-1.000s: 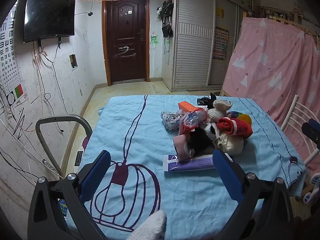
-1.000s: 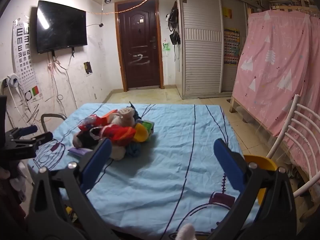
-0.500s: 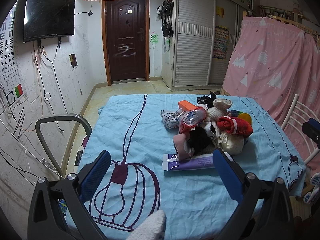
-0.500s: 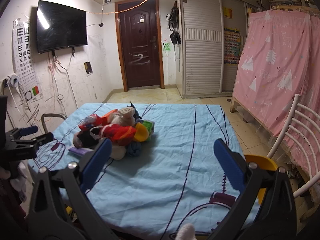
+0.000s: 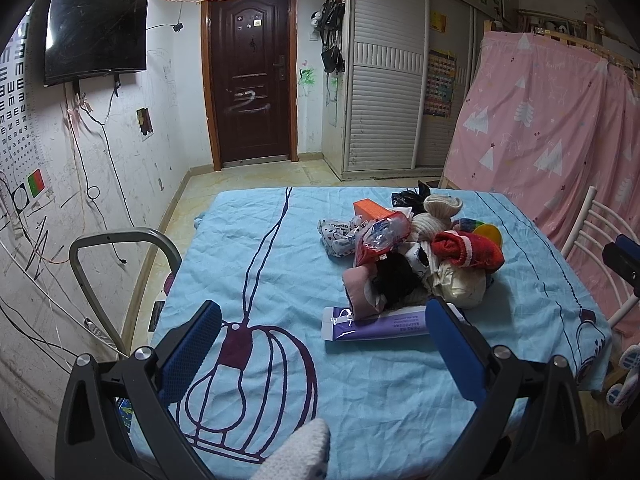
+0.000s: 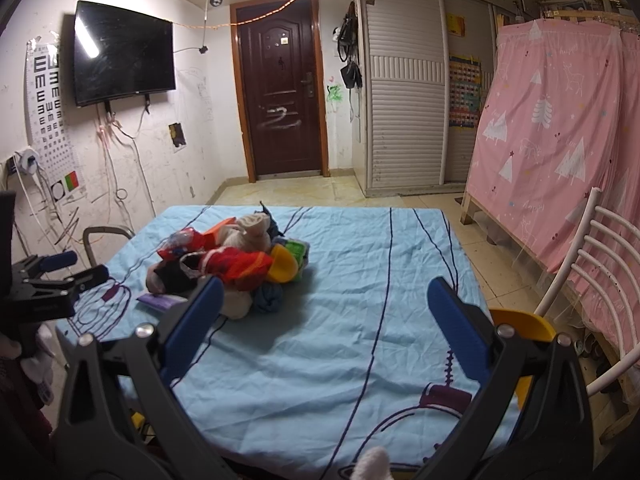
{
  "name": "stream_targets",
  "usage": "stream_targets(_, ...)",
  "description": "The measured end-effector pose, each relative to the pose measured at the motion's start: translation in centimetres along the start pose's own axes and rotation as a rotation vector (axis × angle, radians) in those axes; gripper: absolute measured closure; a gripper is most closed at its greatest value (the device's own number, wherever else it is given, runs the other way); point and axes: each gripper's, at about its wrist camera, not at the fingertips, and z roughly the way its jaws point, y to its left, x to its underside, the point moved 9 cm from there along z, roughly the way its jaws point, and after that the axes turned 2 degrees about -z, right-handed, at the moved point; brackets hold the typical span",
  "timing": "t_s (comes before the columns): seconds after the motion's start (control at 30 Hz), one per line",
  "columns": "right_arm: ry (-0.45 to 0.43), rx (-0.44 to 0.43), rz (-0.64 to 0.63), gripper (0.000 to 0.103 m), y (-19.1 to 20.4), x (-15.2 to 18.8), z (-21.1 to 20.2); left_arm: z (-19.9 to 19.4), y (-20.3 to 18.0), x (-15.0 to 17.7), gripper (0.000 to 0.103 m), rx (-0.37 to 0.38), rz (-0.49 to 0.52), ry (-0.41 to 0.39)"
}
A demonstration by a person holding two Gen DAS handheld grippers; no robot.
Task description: Collect trash
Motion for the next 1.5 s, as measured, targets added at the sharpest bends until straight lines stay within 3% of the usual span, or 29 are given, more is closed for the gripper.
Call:
stream_targets(0.17, 0.014, -0.018, 0.006, 0.004, 0.6, 0.4, 0.9, 0.5, -0.2, 0.0, 0.01, 0.018, 0.001, 0.015)
stream_targets(0.53, 0.109, -0.16, 0.028, 0.004, 3.0, 1.6, 6.1, 2.7, -3.2, 0.8, 0.01, 0.154, 0.102, 0.059)
stream_targets(0.8, 0.101, -0.297, -0.041, 0.005, 7.1, 0.2, 7.3, 5.8, -2.0, 0.4, 0.01, 0.173, 0.05, 0.127)
stream_targets(1.03, 0.113, -0.332, -0.118, 0.005, 9.6, -0.7, 8.6, 8.2, -2.6, 0.6, 0.011, 0.24, 0.045, 0.191)
stream_targets(1.2, 0.166, -0.309, -0.164, 0.027, 10.4, -0.2, 10.6, 9.6, -3.1, 0.7, 0.019, 0.311, 0.016, 0.242)
stream_targets(1.33, 0.202, -0.26, -0.199, 0.03, 10.4, 0.2, 12.0, 11.1, -3.4, 0.9, 0.027, 0.347, -0.005, 0.289)
stream_targets(1.4, 0.221, -0.231, -0.219, 0.03, 10.3, 0.5, 12.6, 11.7, -3.8, 1.1, 0.04, 0.371, -0.013, 0.314)
stream_targets(1.5, 0.244, -0.21, -0.235, 0.031, 10.0, 0.9, 13.3, 11.8, -4.3, 1.2, 0.05, 0.385, -0.005, 0.32)
